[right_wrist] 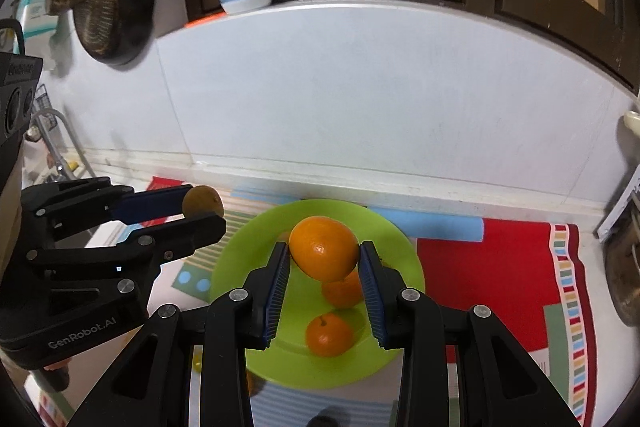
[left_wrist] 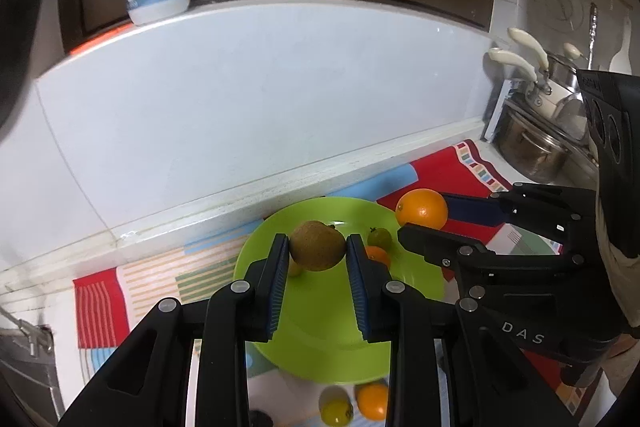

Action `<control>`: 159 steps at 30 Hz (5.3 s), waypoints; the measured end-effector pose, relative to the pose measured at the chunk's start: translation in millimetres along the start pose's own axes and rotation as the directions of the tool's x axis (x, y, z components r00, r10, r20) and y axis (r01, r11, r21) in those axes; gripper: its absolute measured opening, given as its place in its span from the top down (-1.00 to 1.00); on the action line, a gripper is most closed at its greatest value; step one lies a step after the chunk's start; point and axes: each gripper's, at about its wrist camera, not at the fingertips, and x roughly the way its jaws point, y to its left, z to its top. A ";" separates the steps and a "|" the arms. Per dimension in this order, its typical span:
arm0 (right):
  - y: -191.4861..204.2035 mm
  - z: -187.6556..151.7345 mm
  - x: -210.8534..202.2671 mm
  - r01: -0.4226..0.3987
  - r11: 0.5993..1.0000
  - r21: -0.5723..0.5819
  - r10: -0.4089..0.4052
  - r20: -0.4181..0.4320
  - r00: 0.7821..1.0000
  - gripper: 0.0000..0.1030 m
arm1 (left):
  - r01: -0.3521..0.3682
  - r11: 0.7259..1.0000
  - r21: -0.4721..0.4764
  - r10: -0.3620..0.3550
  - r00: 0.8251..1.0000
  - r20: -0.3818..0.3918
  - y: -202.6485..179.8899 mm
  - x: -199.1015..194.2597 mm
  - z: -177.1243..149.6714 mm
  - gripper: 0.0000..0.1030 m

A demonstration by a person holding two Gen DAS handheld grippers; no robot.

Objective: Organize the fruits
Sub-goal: 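Lower both fruits onto the green plate and open both grippers, then move both open grippers back toward the dark plum on the cloth, then grasp the dark plum with the left gripper while the right gripper grasps another plum, then lift both held plums and carry them over the green plate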

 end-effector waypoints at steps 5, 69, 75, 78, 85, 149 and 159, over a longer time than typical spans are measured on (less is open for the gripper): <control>-12.1 2.3 23.5 -0.007 1.000 0.013 0.007 -0.031 1.000 0.29 | 0.005 1.000 -0.005 -0.005 1.000 -0.021 4.3 26.2 2.6 0.43; 3.3 -45.5 -28.1 0.139 0.983 0.117 -0.147 0.062 0.987 -0.19 | -0.142 0.989 -0.044 0.143 0.990 0.021 14.6 -71.9 -31.1 -0.49; 29.8 -56.3 -48.2 0.132 0.986 0.101 -0.141 0.094 0.985 -0.19 | -0.158 0.986 -0.050 0.160 0.986 0.040 21.4 -97.3 -45.3 -0.58; 40.7 -61.3 -54.5 0.141 0.985 0.097 -0.152 0.111 0.982 -0.19 | -0.167 0.984 -0.057 0.169 0.985 0.039 26.0 -105.0 -54.2 -0.60; 58.7 -78.1 -60.1 0.190 0.978 0.090 -0.199 0.105 0.974 -0.19 | -0.185 0.981 -0.052 0.187 0.982 0.028 33.5 -112.7 -78.8 -0.63; 18.0 -152.1 12.7 0.306 0.900 0.310 -0.253 -0.201 0.946 0.45 | -0.132 0.985 -0.107 0.098 0.956 -0.278 36.1 8.3 -134.7 0.44; 23.1 -145.2 -6.3 0.251 0.921 0.298 -0.218 -0.140 0.966 0.45 | -0.104 0.988 -0.116 0.075 0.970 -0.230 27.0 -17.8 -124.9 0.44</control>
